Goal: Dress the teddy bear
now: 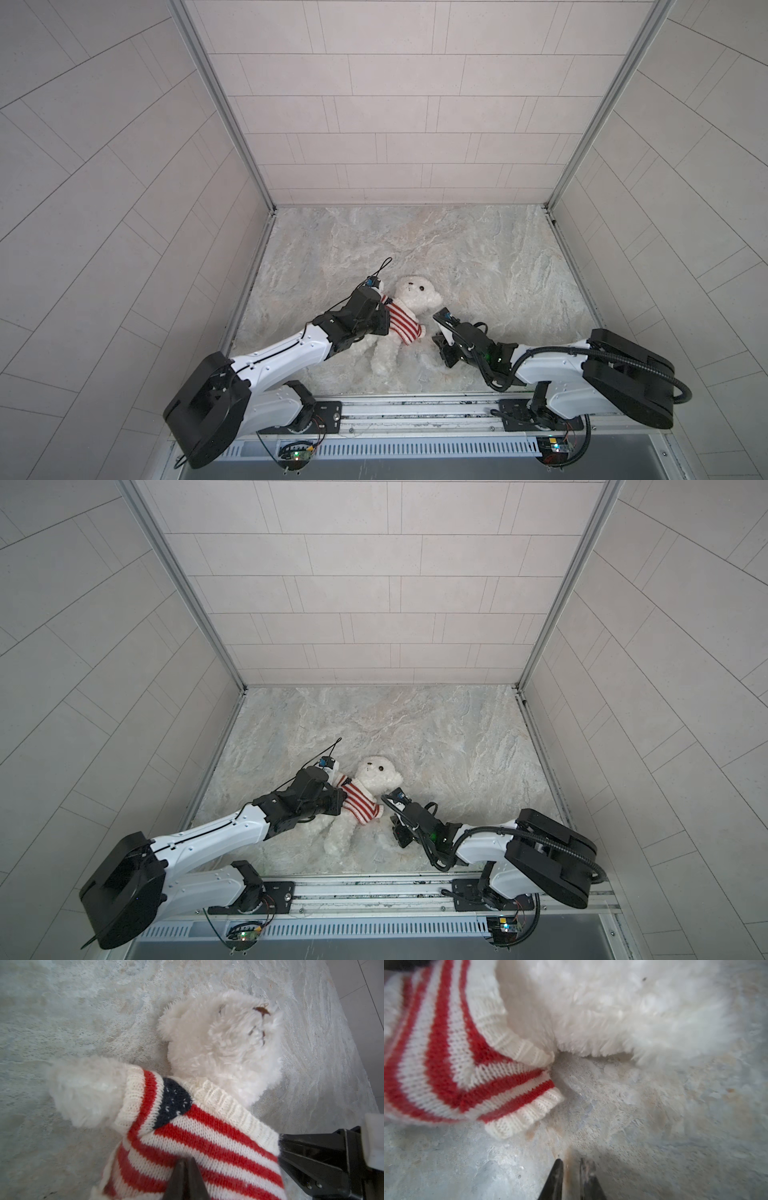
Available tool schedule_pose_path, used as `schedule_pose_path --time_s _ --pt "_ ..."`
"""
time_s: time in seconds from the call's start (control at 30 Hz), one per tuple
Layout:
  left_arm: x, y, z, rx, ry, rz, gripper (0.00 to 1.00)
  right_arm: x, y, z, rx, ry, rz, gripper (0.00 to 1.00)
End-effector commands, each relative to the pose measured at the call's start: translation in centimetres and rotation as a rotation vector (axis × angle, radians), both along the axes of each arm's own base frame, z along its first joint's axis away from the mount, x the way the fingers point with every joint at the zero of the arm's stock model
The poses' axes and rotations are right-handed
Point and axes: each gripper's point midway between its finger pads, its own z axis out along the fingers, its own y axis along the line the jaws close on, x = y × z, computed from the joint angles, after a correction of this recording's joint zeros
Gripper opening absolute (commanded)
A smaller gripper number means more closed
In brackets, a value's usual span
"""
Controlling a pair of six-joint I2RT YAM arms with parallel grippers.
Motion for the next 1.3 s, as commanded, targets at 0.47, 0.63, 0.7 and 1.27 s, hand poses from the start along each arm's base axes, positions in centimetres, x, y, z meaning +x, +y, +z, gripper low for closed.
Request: schedule_pose_path --time_s 0.47,0.63,0.7,1.27 --pt "-0.5 1.3 -2.3 0.031 0.046 -0.004 0.02 1.7 4.7 3.5 0.184 -0.057 0.06 0.1" --pt "-0.5 1.1 -2.4 0.027 0.049 -0.008 0.01 1.5 5.4 4.8 0.236 -0.097 0.096 0.11" --pt "-0.6 1.0 -2.3 0.024 0.05 -0.011 0.01 1.3 5.8 5.4 0.262 -0.103 0.12 0.14" --pt "-1.9 1.0 -2.4 -0.03 0.073 -0.022 0.0 0.5 9.0 7.4 0.415 -0.108 0.214 0.36"
